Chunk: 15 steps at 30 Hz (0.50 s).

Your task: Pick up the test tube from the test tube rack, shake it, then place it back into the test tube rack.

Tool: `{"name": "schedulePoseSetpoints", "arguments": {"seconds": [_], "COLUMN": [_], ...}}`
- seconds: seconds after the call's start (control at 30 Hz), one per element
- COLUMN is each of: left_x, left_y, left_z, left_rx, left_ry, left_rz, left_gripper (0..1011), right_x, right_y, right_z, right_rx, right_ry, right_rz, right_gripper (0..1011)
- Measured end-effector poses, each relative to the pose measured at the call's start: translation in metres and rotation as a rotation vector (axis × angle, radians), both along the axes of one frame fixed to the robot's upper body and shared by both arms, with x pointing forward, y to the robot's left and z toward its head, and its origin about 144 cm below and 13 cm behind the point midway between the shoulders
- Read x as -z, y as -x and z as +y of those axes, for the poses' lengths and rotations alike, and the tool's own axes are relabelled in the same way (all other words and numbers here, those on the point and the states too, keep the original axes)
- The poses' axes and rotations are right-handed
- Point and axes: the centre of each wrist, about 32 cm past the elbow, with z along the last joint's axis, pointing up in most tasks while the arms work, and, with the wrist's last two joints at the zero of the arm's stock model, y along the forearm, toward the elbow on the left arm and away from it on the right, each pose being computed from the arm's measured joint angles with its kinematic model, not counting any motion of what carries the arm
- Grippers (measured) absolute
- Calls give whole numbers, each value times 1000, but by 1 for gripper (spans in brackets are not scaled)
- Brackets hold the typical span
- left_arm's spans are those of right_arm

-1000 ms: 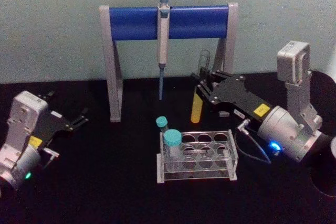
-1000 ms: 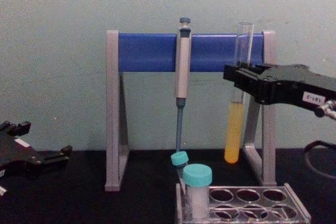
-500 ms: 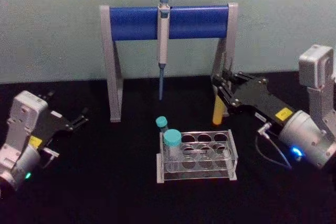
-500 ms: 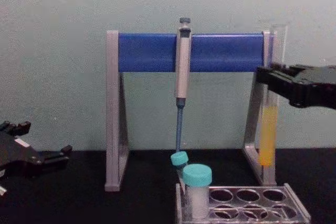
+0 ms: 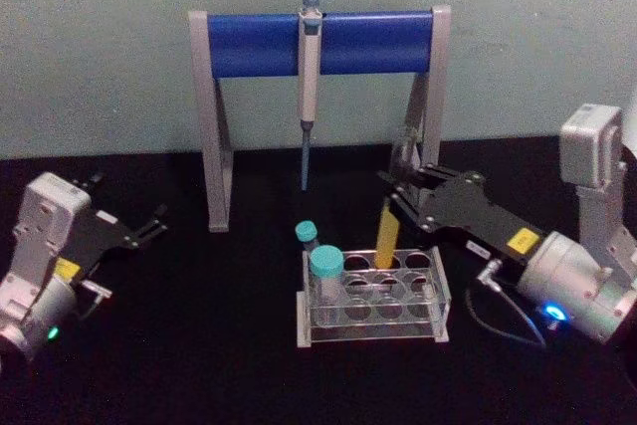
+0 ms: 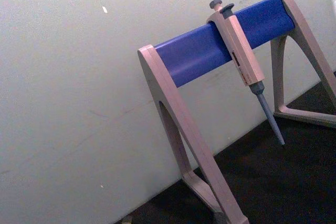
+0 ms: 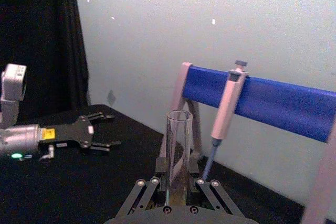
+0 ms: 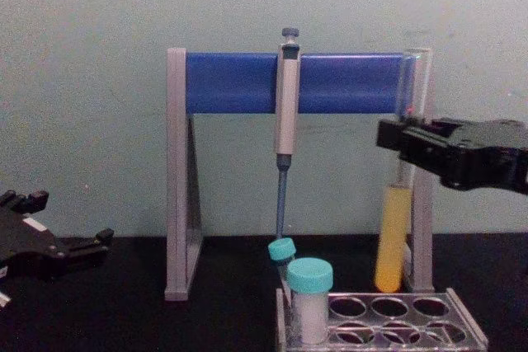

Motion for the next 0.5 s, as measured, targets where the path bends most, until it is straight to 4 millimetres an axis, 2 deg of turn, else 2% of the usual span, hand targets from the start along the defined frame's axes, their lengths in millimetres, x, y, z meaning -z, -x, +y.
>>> {"name": "schedulePoseSetpoints", "arguments": {"seconds": [0.5], "left_x": [0], "left_y": [0], "left_z": [0], "left_rx": [0], "left_ry": [0], "left_rz": [0], "left_gripper": [1001], "right_x": [10], "right_y": [-26], "right_z": [15], "right_rx": [42], "right_ry": [-47], "right_rz": [-64], "right_gripper": [234]}}
